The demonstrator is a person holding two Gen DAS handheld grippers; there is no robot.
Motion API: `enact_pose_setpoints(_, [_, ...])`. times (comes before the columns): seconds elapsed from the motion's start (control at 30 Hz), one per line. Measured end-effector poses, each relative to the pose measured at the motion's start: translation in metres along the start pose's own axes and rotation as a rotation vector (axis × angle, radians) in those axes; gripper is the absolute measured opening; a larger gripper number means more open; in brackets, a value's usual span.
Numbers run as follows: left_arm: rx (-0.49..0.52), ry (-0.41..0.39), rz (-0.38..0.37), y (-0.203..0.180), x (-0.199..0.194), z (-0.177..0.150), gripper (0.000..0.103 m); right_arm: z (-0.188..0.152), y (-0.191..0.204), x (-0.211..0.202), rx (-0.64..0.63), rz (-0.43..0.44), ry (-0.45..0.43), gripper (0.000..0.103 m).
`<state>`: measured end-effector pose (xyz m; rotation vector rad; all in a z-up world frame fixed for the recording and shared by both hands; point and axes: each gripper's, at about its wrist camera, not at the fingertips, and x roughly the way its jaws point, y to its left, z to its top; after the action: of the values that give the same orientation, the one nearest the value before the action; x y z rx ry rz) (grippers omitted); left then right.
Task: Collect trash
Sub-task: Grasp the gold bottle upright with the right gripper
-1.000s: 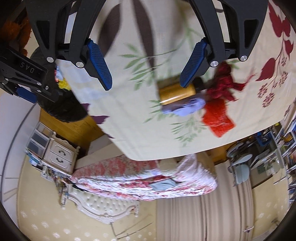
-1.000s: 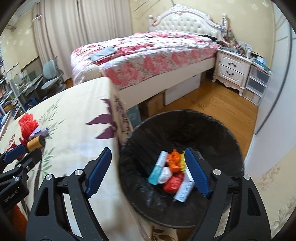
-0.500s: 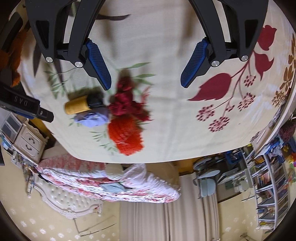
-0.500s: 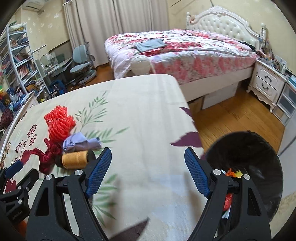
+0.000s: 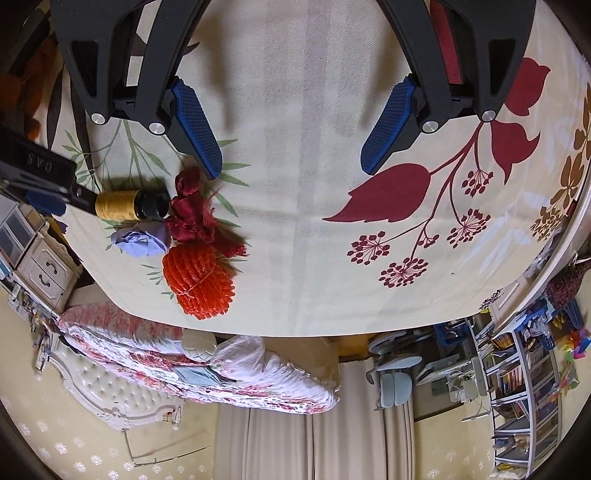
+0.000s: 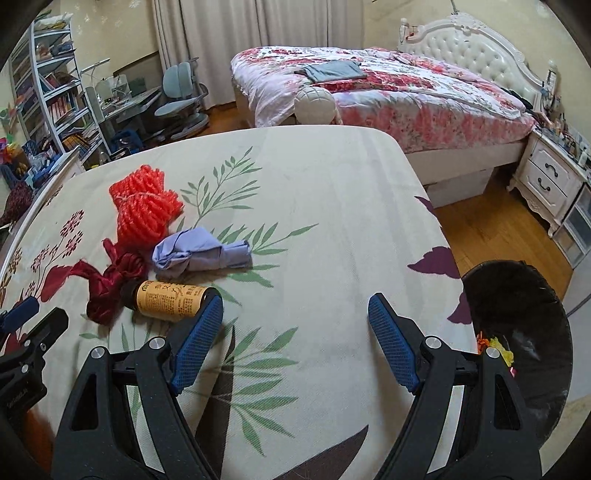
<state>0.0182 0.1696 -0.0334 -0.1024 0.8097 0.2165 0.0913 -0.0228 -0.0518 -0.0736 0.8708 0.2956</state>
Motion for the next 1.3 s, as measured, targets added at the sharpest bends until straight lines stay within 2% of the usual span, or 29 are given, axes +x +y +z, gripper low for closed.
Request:
enact_pose_setpoints(0.3, [-0.026, 0.004, 0.018, 0.016, -0.001, -0.003, 0.078, -0.019, 0.022, -0.016, -0.047, 0.035, 0.017, 0.079])
enact_pose_setpoints(0.9, [-0.065, 0.003, 0.042, 0.040, -0.004, -0.009, 0.078, -0.028, 0.052, -0.034, -0.116, 0.107, 0.017, 0.077])
enact_pose_setpoints(1.3, [-0.060, -0.013, 0.051, 0.040, -0.006, -0.009, 0.078, -0.008, 0.082, -0.010, -0.129, 0.146, 0.015, 0.053])
